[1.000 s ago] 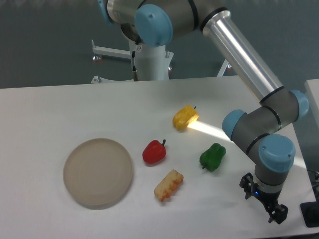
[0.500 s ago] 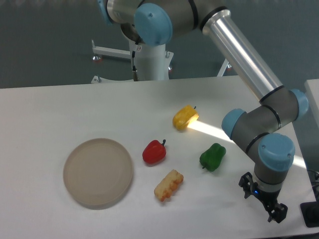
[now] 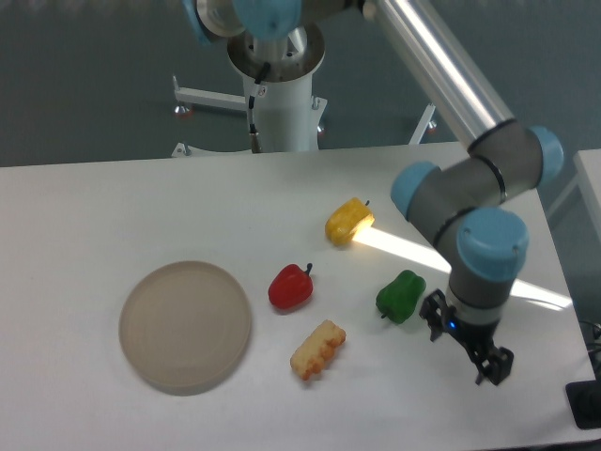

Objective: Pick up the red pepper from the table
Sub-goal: 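Move the gripper over the red bell pepper and lower it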

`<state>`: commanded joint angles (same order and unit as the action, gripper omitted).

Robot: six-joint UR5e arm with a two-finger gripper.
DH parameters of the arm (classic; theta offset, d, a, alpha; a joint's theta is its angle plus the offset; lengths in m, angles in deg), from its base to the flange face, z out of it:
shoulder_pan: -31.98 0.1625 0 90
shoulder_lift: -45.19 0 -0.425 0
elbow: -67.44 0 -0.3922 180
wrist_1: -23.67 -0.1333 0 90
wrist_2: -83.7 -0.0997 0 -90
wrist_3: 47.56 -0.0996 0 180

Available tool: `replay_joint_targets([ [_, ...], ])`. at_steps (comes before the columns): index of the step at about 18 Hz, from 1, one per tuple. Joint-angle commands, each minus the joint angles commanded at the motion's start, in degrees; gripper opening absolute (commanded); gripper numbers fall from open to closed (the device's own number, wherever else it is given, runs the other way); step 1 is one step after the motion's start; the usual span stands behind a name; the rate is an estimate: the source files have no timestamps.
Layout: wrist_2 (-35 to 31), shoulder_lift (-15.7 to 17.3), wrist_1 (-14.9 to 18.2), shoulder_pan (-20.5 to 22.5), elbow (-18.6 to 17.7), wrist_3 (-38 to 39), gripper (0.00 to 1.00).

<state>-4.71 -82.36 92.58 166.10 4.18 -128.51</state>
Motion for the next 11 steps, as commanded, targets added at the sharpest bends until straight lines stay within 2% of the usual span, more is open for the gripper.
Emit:
replay_joint_targets([
  [1,0.0,2.5,0.0,-0.2,-3.2,0.3,1.0],
  [4,-0.5,6.8,-0.1,-2.4,-9.9,2.1,1.0],
  [8,-0.7,9.7,-0.8,-6.3,-17.0,8.4,1.0],
  [11,-0.7,10.0,-1.6,-9.3,-19.8,13.0,1.0],
])
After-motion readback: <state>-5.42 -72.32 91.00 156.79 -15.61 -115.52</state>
